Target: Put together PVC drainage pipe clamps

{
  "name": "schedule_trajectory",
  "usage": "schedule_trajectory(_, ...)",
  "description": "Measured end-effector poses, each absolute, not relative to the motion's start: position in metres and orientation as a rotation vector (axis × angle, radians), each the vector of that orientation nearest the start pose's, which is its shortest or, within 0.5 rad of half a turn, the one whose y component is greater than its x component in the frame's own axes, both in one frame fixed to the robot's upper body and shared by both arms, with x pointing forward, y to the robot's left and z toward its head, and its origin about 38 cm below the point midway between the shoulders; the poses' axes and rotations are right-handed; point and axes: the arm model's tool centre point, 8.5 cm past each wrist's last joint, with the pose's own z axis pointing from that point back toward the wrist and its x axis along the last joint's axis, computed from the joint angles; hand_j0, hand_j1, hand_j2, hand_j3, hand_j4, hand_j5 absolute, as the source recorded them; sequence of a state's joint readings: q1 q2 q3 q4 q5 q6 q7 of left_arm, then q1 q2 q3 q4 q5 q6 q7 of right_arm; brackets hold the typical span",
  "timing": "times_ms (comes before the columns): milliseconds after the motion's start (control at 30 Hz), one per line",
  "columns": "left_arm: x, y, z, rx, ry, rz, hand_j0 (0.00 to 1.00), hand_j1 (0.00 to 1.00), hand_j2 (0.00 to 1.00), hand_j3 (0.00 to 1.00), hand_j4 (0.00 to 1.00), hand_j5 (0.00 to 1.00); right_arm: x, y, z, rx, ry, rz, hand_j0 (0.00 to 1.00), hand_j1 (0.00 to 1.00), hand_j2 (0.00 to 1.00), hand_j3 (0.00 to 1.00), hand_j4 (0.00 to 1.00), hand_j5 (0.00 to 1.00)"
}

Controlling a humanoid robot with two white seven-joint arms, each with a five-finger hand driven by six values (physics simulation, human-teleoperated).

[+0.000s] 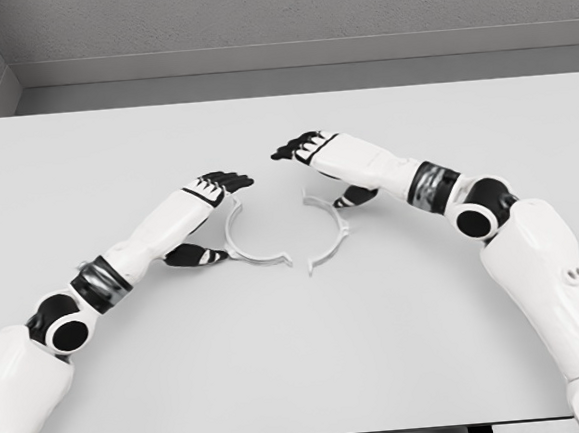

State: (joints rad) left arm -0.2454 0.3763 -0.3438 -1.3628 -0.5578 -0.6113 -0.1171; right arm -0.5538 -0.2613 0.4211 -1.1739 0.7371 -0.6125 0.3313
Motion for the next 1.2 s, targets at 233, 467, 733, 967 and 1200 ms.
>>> schedule_trajectory(233, 0.394, 0.214, 0.095, 0.259, -1.864, -1.416, 1.00, 1.00, 1.00, 1.00, 1.00, 1.00, 0.466, -0.171, 0.138, -0.338, -1.730, 1.758, 1.00, 1.00, 1.00, 1.00, 1.00, 1.00)
schedule_trajectory(467, 0.407, 0.226, 0.108, 0.305, -1.871, -1.424, 1.00, 1.00, 1.00, 1.00, 1.00, 1.00, 0.438, -0.201, 0.138, -0.386, -1.750, 1.723, 1.00, 1.00, 1.00, 1.00, 1.00, 1.00)
schedule_trajectory(733, 0.420, 0.236, 0.118, 0.342, -1.865, -1.423, 1.00, 1.00, 1.00, 1.00, 1.00, 1.00, 0.409, -0.227, 0.149, -0.451, -1.770, 1.730, 1.00, 1.00, 1.00, 1.00, 1.00, 1.00)
schedule_trajectory(967, 0.434, 0.240, 0.121, 0.362, -1.851, -1.421, 1.00, 1.00, 1.00, 1.00, 1.00, 1.00, 0.399, -0.230, 0.157, -0.465, -1.782, 1.764, 1.00, 1.00, 1.00, 1.00, 1.00, 1.00)
schedule_trajectory(1200, 0.446, 0.243, 0.125, 0.378, -1.843, -1.411, 1.00, 1.00, 1.00, 1.00, 1.00, 1.00, 0.390, -0.218, 0.151, -0.426, -1.786, 1.797, 1.00, 1.00, 1.00, 1.00, 1.00, 1.00)
